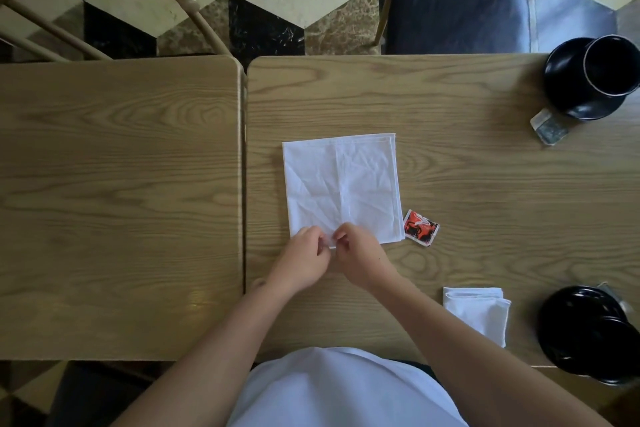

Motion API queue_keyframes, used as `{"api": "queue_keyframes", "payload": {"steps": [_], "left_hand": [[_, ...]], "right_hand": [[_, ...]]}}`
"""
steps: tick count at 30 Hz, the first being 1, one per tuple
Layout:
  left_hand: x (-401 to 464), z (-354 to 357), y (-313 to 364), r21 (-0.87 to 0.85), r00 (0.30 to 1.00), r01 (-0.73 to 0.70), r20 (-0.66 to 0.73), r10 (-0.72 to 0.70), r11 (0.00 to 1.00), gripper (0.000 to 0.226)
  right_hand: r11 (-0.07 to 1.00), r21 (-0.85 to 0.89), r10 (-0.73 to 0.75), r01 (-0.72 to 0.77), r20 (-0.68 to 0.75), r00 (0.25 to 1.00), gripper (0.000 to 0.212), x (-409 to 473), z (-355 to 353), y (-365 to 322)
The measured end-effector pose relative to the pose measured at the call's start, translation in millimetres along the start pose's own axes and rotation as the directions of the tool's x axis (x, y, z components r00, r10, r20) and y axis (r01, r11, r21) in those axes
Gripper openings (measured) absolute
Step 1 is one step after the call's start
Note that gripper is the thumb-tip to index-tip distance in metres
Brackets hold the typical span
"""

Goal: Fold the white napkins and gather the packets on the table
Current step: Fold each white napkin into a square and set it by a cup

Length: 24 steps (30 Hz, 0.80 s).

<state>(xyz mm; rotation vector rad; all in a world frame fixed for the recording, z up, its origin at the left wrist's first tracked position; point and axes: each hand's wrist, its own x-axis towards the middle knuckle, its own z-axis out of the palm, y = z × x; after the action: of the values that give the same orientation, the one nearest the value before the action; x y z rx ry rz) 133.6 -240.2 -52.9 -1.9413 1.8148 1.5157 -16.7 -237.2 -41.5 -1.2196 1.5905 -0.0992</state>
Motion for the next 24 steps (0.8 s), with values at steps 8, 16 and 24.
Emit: {"api": "queue_keyframes", "payload": {"steps": [8, 16, 24], "left_hand": [[-3, -15, -13, -0.126, 0.971, 0.226, -0.046, -0.233, 0.966, 0.013], [-7, -21, -9, -0.202, 0.936, 0.328, -0.066, -0.347, 0.923, 0.012], [-20, -22, -29, -0.639, 0.798, 0.426, -0.069, -0.599, 0.641, 0.010]], "right_hand": [[0.993, -0.005, 0.113, -0.115, -0.126, 0.986, 0.020, -2, -48, 52], [0.985, 0.104, 0.160, -0.140, -0.210, 0.965, 0.013, -6, -49, 48], [0.904, 0.228, 0.421, -0.361, -0.338, 0.842, 0.012, -20, -63, 58]]}}
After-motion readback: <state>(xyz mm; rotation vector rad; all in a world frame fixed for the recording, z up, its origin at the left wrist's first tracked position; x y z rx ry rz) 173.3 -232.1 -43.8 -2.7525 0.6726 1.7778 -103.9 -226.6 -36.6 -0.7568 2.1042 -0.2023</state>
